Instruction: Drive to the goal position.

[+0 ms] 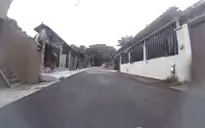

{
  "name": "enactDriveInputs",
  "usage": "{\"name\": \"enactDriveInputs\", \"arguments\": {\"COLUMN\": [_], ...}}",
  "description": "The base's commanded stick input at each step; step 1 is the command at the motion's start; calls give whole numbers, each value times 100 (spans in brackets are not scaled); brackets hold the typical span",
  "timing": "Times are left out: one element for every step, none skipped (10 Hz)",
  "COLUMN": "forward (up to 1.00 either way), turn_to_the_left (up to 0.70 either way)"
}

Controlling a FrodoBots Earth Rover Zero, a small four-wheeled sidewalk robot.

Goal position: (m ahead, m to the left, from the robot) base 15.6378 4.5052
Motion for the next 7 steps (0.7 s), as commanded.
{"name": "enactDriveInputs", "arguments": {"forward": [50, 50, 50, 50, 50, 50, 50], "turn_to_the_left": [0, 33, 50, 50, 50, 36, 0]}}
